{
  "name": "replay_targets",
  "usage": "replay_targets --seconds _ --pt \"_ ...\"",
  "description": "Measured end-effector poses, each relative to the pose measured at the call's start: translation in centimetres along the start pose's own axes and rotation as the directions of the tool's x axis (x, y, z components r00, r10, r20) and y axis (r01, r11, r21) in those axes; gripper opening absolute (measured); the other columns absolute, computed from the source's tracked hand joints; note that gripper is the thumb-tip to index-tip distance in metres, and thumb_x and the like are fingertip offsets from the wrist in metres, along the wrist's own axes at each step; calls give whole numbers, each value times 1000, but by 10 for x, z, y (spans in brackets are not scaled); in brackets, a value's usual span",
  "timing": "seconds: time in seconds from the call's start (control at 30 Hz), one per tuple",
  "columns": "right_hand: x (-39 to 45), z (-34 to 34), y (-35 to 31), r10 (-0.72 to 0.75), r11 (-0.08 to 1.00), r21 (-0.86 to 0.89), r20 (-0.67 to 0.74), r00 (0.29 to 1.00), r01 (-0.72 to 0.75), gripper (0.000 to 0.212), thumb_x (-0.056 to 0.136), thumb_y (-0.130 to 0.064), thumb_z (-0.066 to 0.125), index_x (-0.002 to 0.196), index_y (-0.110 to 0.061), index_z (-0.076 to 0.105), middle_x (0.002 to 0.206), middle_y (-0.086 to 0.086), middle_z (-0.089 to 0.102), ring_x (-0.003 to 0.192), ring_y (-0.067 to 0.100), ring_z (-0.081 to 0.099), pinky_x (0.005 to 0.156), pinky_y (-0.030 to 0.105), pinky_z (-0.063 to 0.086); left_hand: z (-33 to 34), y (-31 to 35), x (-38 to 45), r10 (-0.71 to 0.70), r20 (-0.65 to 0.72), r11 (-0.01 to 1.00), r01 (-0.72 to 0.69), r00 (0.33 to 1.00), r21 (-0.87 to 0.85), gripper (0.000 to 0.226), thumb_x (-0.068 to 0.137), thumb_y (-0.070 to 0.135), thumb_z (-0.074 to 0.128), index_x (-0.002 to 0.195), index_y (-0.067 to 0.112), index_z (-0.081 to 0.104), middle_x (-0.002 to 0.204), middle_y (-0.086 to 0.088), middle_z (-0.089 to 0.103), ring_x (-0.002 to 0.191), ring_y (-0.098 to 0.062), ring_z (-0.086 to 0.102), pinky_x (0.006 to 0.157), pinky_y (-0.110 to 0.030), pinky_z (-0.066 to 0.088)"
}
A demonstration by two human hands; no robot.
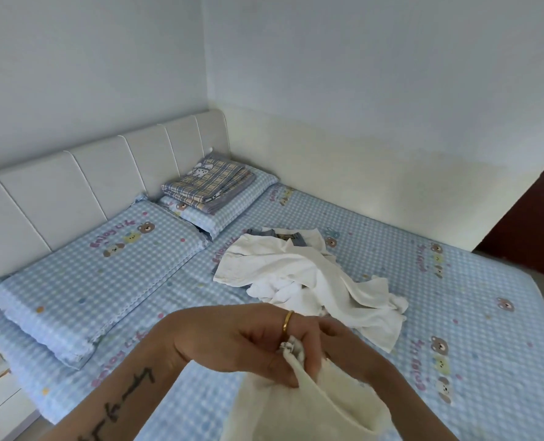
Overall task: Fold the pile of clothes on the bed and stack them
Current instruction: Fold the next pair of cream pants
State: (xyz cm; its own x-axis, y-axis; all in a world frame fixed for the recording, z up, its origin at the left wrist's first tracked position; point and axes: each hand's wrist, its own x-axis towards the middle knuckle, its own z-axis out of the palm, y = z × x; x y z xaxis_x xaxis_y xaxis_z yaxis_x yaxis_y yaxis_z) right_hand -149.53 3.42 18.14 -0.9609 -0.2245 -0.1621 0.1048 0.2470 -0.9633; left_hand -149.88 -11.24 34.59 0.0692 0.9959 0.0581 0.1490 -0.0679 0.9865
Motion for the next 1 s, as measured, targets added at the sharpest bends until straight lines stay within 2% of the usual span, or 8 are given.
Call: replay_targets --seconds 0.03,0.1,0.27,0.43,0.67,0.77,0.9,1.0 --pt "-46 -70 -23 68 994 -80 -30 997 -70 41 95 -42 50 85 -4 59 65 3 48 67 4 44 62 18 37 -4 -2 -6 -35 -42 999 35 999 8 14 88 -12 50 97 -4 56 94 0 59 91 -15 55 81 -35 44" --pt "-77 -93 -7 66 998 27 -245 967 -62 34 94 -42 51 87 -11 66 71 -8 55 67 3 48 62 16 39 -13 -7 -17 -90 -149 996 90 985 -6 11 89 -6 53 94 3 57 92 -11 57 88 -22 53 79 -36 42" --pt "-109 -136 -11 85 995 -26 -307 948 -98 27 86 -39 61 98 -19 73 93 4 72 87 18 67 75 24 53 -54 -27 -32 -119 -445 992 123 887 -19 4 87 0 60 91 1 58 80 -1 62 75 -12 57 68 -20 45" --pt "-145 -173 -27 41 999 39 -504 863 -25 29 85 -38 61 96 -14 71 96 14 71 90 33 67 81 42 54 -97 -51 -35 -67 -772 997 73 632 -28 11 76 6 64 86 7 63 83 -12 62 74 -20 56 62 -19 46" --pt "-157 -187 -56 -149 982 -7 -649 746 189 48 82 -46 64 91 0 53 83 18 52 79 26 50 72 43 38 -123 -47 2 98 -924 988 74 369 134 29 87 -3 57 88 22 72 84 -1 70 76 -12 59 68 -25 45" --pt "-160 -191 -73 -190 946 81 -647 738 315 38 82 -45 65 97 -10 60 86 11 60 80 23 57 66 34 46 -127 -25 18 185 -892 982 -100 414 157 28 88 -3 54 91 20 70 86 -2 68 76 -13 59 67 -26 47" --pt "-165 -193 -87 -298 870 238 -444 845 432 13 93 -23 51 91 -14 60 83 2 60 74 14 57 64 23 48 -121 -11 30 280 -618 928 -371 734 -20 19 84 -6 50 89 8 62 80 -6 61 74 -18 56 66 -21 47" --pt "-172 -189 -103 -492 704 500 -169 854 504 23 96 5 32 97 -5 53 77 7 49 70 14 50 69 25 47 -115 -6 31 404 -335 762 -516 851 -392 13 86 -8 49 90 3 54 80 -12 54 75 -25 51 68 -33 42"
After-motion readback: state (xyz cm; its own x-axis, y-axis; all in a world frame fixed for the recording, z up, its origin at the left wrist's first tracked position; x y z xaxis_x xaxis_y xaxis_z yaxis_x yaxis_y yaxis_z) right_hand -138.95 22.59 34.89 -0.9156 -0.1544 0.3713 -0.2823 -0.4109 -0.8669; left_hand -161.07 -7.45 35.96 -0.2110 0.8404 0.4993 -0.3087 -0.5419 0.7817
